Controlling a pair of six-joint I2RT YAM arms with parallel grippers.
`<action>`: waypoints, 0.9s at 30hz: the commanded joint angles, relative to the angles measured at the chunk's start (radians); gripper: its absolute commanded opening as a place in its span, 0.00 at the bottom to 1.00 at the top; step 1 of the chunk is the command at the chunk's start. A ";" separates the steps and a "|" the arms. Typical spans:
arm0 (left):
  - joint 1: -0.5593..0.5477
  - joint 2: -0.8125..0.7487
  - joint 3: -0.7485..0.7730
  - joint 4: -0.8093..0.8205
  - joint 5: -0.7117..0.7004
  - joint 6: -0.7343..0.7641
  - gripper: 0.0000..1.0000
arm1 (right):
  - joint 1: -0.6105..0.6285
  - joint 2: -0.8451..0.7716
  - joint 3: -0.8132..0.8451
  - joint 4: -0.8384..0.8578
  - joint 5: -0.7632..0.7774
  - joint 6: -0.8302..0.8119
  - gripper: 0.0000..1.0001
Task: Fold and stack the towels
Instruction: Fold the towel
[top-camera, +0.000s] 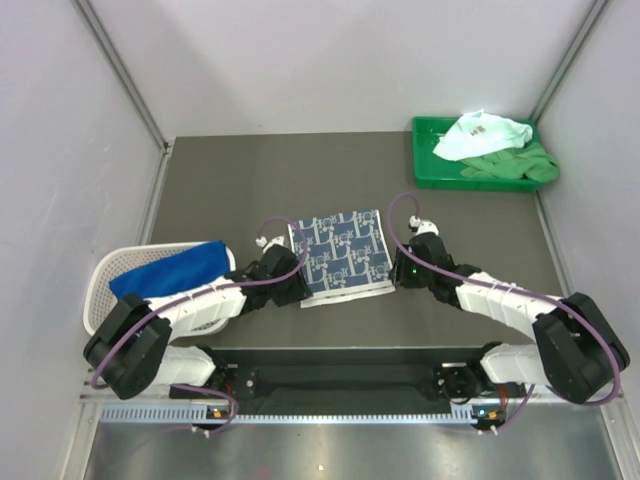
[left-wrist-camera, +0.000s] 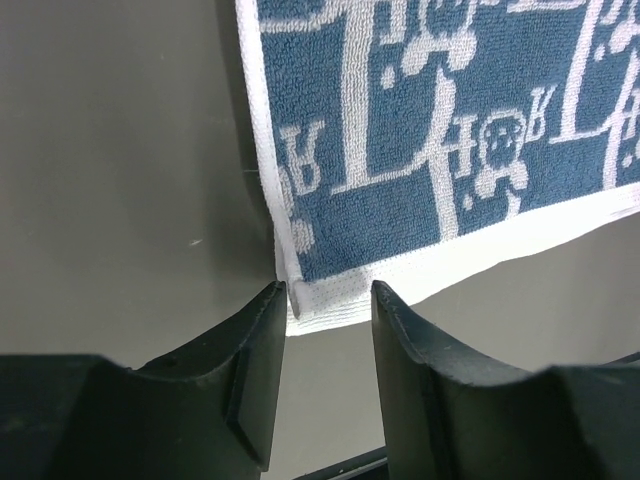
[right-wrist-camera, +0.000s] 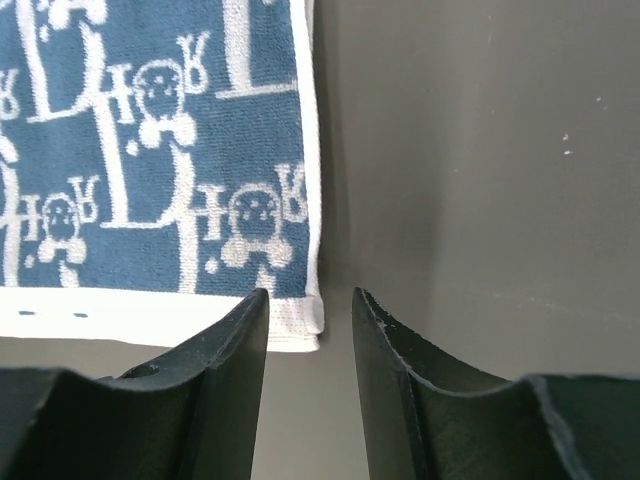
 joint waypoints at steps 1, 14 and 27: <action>-0.007 0.006 0.000 0.060 0.004 -0.017 0.42 | 0.014 0.011 -0.001 0.041 0.006 0.004 0.39; -0.008 0.010 -0.003 0.064 0.010 -0.014 0.18 | 0.014 0.033 -0.004 0.041 0.000 0.007 0.40; -0.010 0.013 0.008 0.063 0.013 -0.006 0.01 | 0.014 0.038 -0.013 0.070 -0.034 0.032 0.38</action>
